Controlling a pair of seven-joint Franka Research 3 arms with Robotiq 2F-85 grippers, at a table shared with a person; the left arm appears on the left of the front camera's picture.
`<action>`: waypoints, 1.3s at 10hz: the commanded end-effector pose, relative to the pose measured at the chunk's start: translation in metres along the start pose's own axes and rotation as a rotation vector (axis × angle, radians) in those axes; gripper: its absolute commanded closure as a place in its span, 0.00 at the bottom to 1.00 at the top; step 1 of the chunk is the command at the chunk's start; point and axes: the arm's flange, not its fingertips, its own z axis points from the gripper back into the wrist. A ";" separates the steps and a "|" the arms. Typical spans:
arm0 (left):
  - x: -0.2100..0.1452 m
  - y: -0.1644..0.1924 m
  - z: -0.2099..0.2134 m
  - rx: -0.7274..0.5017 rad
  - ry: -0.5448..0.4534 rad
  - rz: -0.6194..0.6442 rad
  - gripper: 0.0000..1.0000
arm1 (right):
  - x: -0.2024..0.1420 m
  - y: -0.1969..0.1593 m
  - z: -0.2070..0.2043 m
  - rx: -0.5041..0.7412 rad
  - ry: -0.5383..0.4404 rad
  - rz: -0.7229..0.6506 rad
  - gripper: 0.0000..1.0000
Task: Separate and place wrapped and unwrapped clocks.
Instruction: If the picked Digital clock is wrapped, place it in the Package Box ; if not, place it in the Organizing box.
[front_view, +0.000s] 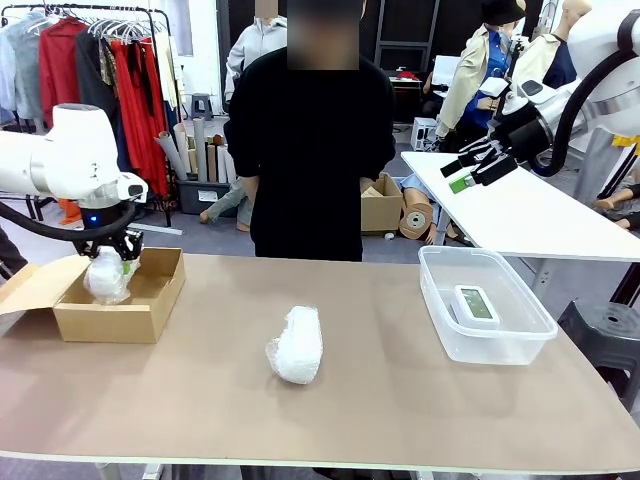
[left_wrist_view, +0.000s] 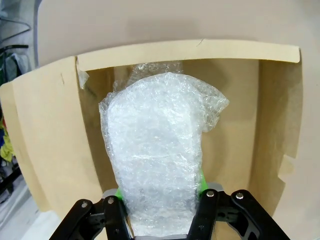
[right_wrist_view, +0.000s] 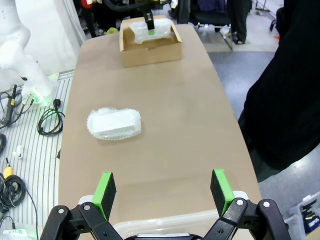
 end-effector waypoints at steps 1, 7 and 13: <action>0.001 0.006 0.001 0.007 0.009 -0.003 1.00 | 0.001 0.001 0.001 -0.001 -0.001 0.001 0.00; -0.004 0.008 -0.016 0.016 0.045 0.013 1.00 | 0.001 0.001 0.001 -0.001 -0.001 0.001 0.00; -0.005 0.006 -0.023 0.019 0.066 0.015 0.71 | 0.001 0.001 0.001 -0.001 -0.001 0.001 0.00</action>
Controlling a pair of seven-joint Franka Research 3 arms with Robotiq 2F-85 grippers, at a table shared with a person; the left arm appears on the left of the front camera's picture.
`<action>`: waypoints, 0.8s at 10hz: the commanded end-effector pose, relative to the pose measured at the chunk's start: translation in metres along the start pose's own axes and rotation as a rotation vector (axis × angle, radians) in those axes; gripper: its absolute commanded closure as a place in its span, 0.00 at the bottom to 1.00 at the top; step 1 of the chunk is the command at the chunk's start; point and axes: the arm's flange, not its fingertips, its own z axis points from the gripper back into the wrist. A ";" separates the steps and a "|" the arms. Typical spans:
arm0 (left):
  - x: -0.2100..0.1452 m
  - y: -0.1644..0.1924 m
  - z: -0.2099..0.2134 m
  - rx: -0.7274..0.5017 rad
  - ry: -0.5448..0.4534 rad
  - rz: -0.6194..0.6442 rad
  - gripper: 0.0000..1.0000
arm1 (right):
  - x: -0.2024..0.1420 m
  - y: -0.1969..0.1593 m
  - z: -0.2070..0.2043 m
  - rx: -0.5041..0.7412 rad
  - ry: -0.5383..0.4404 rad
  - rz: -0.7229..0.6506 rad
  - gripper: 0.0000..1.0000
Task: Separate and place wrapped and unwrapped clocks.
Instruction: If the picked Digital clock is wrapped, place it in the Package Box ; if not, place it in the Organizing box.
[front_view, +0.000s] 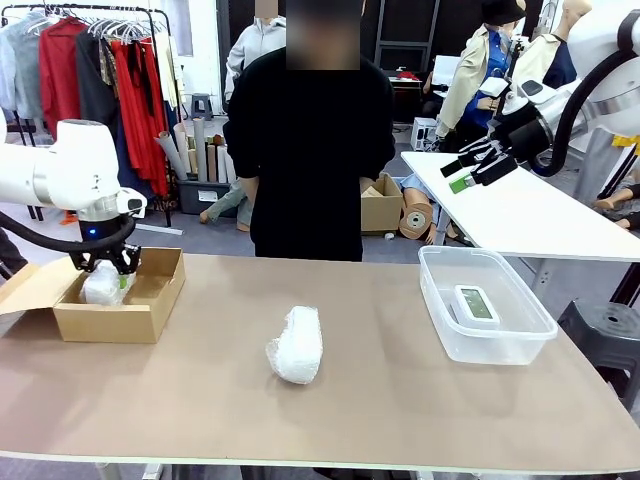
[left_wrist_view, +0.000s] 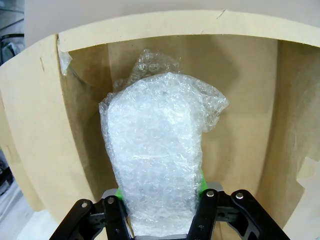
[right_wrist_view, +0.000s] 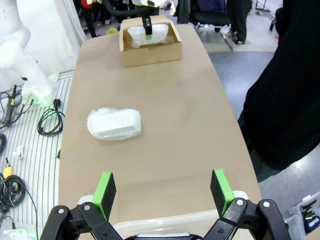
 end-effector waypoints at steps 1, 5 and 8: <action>0.000 0.004 0.003 0.015 0.004 0.009 0.52 | 0.001 0.001 0.001 -0.001 -0.001 0.001 0.00; 0.001 0.005 0.002 0.018 0.016 0.009 0.00 | 0.001 0.001 0.001 -0.001 -0.001 0.001 0.00; 0.002 0.003 0.009 0.014 0.007 0.002 0.00 | 0.001 0.001 0.001 -0.001 -0.001 0.001 0.00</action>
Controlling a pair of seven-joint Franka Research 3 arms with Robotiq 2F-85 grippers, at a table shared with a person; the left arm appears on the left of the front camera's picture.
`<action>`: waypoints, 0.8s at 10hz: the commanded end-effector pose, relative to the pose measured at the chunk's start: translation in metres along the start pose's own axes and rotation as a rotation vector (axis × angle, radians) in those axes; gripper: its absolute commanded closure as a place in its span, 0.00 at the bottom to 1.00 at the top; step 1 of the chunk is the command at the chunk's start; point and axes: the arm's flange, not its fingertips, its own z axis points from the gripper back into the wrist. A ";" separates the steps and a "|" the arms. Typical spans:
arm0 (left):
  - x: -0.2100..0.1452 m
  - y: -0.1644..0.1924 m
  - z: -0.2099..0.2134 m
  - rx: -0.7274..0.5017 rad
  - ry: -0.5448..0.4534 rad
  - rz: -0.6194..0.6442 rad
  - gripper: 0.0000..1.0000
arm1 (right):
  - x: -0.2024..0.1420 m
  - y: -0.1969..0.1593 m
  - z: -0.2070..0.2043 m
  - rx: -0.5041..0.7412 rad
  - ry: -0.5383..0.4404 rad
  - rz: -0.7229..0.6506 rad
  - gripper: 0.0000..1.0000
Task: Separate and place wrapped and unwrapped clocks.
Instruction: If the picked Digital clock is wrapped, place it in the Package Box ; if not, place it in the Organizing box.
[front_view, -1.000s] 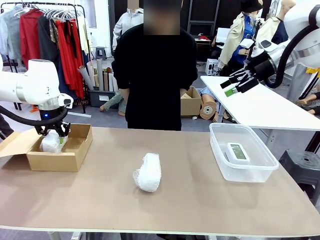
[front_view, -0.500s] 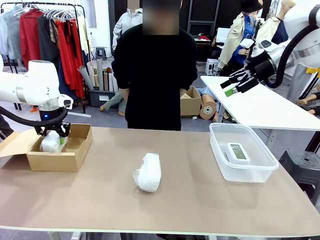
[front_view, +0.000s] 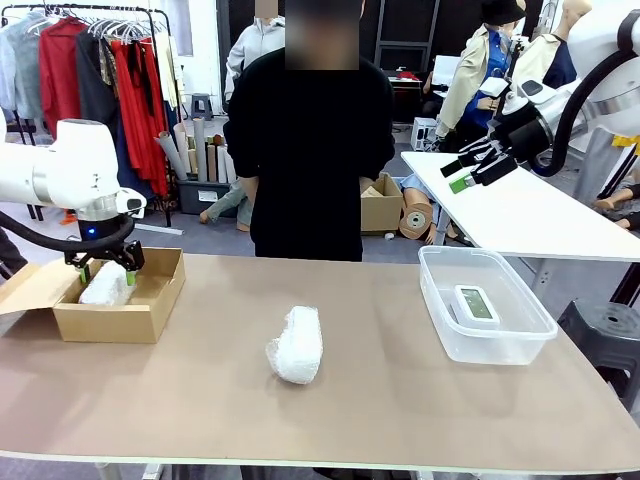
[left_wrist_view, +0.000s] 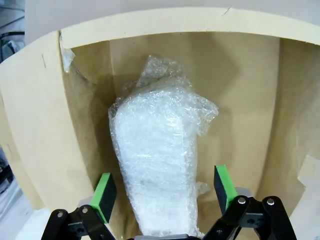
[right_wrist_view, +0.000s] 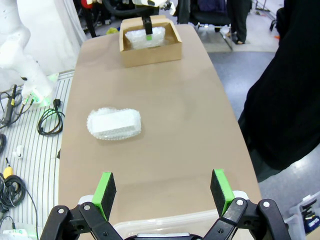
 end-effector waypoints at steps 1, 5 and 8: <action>0.001 0.003 0.013 0.013 -0.003 0.000 0.00 | 0.001 0.001 0.001 -0.001 -0.001 0.001 0.00; -0.004 0.000 0.039 0.017 -0.006 0.019 0.00 | 0.001 0.001 0.001 -0.001 -0.001 0.001 0.00; -0.003 0.001 0.039 0.001 -0.010 0.010 0.00 | 0.001 0.001 0.001 -0.001 -0.001 0.001 0.00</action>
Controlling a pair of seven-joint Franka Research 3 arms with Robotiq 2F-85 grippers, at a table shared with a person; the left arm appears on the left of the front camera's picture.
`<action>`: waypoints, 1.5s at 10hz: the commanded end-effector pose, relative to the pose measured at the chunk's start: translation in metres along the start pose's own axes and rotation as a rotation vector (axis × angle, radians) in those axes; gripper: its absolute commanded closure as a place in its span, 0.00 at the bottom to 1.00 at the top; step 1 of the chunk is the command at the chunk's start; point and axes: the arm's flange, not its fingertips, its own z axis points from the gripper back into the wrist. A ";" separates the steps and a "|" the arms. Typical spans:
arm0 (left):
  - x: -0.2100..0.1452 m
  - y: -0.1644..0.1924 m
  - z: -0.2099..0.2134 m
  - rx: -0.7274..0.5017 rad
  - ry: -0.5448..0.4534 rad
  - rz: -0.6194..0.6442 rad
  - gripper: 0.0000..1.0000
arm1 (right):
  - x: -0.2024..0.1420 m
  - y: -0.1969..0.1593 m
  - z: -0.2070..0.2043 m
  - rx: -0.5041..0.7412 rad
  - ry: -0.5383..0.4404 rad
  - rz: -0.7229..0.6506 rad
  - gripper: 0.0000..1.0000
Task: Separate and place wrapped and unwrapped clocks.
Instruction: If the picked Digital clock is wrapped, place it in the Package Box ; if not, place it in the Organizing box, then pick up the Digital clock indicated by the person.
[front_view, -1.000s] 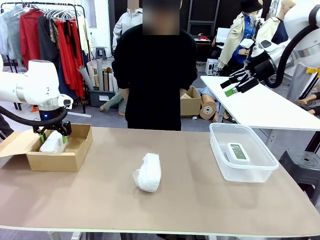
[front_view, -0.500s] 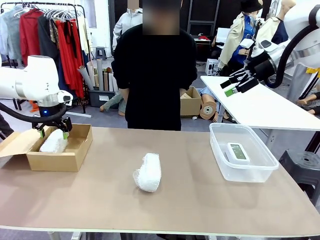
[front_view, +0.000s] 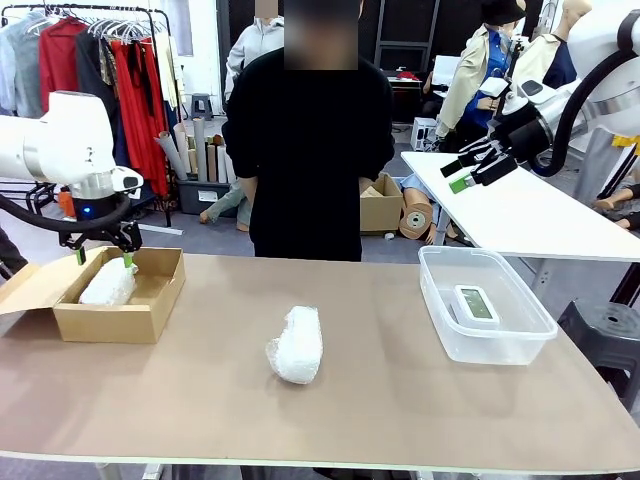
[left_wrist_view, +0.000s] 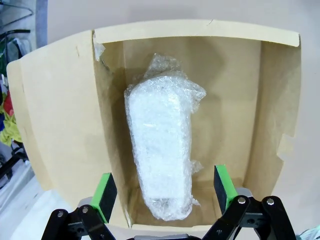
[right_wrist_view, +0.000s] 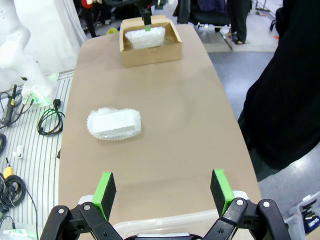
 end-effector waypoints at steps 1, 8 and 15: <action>0.001 0.000 -0.006 0.003 -0.002 -0.014 0.00 | 0.001 0.001 0.001 -0.001 -0.001 0.001 0.00; 0.001 -0.001 -0.007 0.001 0.008 -0.005 0.00 | 0.001 0.001 0.001 -0.001 -0.001 0.001 0.00; -0.028 -0.031 0.092 -0.396 -0.098 -0.498 0.00 | 0.001 0.001 0.001 -0.001 -0.001 0.001 0.00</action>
